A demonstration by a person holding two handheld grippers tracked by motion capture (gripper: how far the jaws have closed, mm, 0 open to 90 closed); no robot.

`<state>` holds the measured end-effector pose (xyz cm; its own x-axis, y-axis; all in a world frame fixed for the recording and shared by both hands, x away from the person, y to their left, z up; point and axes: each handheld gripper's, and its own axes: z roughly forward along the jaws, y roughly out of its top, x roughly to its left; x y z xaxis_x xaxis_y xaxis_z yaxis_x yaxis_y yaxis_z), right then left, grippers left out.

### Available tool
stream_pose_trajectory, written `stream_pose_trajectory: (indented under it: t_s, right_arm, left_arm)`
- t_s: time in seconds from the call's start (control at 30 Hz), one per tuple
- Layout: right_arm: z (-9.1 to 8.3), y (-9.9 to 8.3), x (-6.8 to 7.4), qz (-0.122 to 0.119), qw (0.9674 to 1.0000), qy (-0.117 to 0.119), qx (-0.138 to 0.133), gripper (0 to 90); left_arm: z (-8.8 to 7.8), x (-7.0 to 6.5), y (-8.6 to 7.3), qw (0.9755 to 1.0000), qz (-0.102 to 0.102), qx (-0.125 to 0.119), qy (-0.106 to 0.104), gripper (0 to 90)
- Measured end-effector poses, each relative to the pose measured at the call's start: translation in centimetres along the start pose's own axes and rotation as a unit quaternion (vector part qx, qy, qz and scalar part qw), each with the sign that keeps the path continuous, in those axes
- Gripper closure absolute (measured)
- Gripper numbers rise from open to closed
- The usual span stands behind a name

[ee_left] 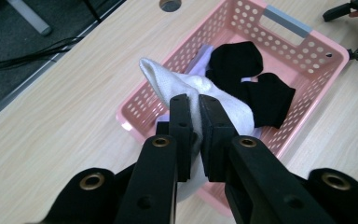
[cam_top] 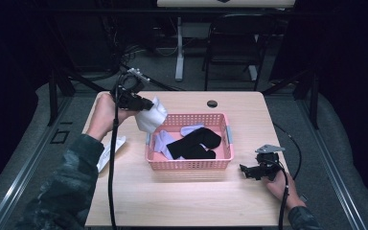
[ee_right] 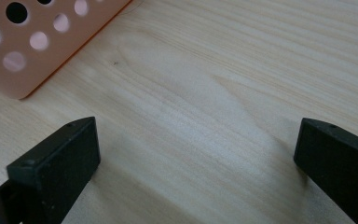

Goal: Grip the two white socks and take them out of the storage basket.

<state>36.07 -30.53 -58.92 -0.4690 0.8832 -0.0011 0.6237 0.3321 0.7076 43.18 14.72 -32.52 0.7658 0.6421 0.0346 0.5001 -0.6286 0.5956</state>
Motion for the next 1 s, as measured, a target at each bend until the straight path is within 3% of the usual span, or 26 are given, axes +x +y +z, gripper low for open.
stream_pose_trajectory:
  t_s: [0.2,0.37,0.53,0.67,1.0]
  right_arm:
    - [0.0,0.0,0.0,0.000,1.0000,0.001,0.000,0.0]
    - [0.0,0.0,0.0,0.002,1.0000,0.002,-0.001,0.0]
    - [0.0,0.0,0.0,0.002,1.0000,0.002,-0.001,0.0]
    - [0.0,0.0,0.0,0.002,1.0000,0.002,-0.001,0.0]
    - [0.0,0.0,0.0,0.002,1.0000,0.002,-0.001,0.0]
  left_arm:
    - [-1.2,1.8,-2.0,0.9996,-0.026,-0.004,0.014,84.6]
    - [-1.8,3.7,-4.5,0.9977,-0.062,-0.007,0.027,84.6]
    - [-1.9,5.0,-6.0,0.9960,-0.083,-0.003,0.032,84.5]
    - [-1.5,6.1,-7.8,0.9934,-0.109,0.002,0.035,84.6]
    - [0.6,7.9,-10.8,0.9883,-0.147,0.023,0.032,84.5]
